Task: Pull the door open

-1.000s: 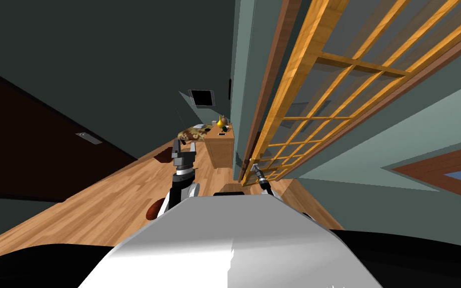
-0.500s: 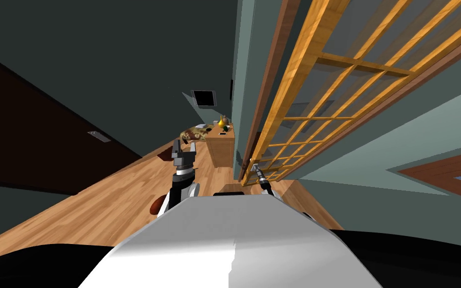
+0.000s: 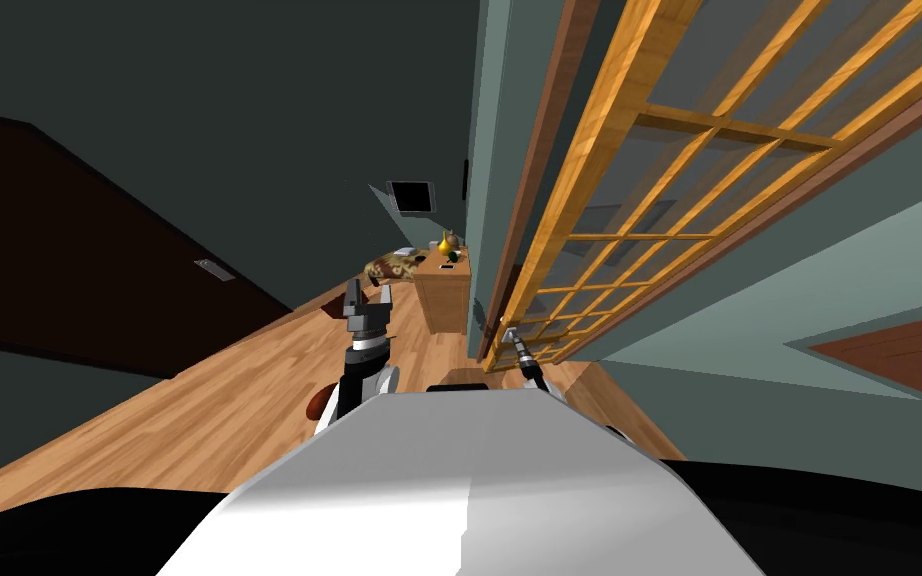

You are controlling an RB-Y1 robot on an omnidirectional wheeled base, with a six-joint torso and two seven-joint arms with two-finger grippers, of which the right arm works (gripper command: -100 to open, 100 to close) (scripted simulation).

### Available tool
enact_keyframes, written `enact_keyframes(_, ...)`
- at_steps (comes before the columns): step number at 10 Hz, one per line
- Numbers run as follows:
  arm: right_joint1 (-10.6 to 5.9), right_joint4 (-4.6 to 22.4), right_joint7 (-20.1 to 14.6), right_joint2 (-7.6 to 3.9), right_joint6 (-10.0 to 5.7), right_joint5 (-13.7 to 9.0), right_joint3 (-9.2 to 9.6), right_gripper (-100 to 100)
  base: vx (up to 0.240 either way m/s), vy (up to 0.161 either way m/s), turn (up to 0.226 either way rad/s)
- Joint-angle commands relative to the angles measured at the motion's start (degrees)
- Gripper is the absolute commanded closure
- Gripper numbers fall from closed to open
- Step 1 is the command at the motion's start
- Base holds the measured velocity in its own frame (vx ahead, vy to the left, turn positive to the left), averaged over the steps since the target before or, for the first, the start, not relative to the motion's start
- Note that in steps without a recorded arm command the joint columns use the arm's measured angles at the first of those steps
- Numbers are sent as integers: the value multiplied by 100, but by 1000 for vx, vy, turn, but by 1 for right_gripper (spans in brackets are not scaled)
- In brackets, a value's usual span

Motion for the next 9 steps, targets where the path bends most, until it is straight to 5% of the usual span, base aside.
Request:
enact_keyframes(1, -11, 46, -286, 70, 8, -94, 108, 100, -52, -26, 117)
enact_keyframes(9, -25, 54, -1108, 47, 21, -346, 211, 100, -25, -15, 32)
